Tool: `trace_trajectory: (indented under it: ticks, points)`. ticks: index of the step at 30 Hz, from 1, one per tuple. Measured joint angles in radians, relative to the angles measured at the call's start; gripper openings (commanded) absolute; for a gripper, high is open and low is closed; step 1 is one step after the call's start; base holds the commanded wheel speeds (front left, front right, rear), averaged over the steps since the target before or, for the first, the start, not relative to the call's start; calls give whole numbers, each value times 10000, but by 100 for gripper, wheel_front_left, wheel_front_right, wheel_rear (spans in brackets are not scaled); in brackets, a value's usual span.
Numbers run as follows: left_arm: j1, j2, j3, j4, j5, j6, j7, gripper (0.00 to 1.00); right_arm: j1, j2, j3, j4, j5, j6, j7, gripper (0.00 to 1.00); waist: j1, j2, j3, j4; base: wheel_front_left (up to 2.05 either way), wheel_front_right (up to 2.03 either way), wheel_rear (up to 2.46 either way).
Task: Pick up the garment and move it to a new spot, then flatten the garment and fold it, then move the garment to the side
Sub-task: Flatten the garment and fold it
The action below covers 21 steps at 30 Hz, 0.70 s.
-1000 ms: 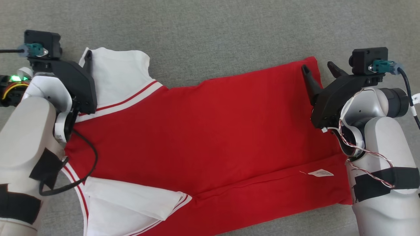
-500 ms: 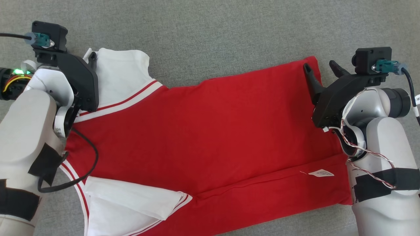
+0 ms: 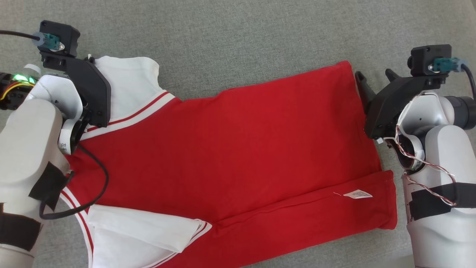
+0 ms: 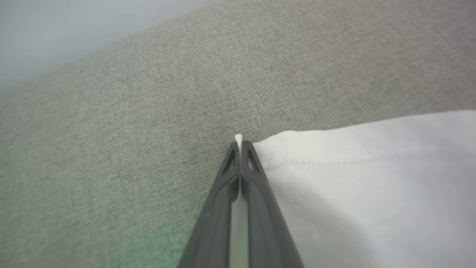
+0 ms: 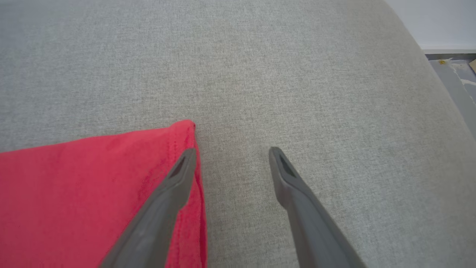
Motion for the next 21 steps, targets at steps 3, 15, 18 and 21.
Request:
trace_trajectory:
  ticks: [3,15,18,21]
  points:
    - [61,10,-36,-113,-38,4,132,0,-92,-33,-63,63,-270,0,426,100,0,1,-74,66,0,0,0]
    - [121,-38,-104,-648,-280,-40,324,0,-1062,-337,389,786,-433,0,1499,100,1,1,-4,432,0,0,0]
    - [116,-98,-121,-713,-391,-67,328,0,-1220,-393,453,1231,-499,0,1565,100,1,1,42,538,0,0,0]
    - [111,-115,-146,-740,-412,-90,330,0,-1396,-422,673,1542,-391,0,1662,94,1,1,77,609,0,0,0]
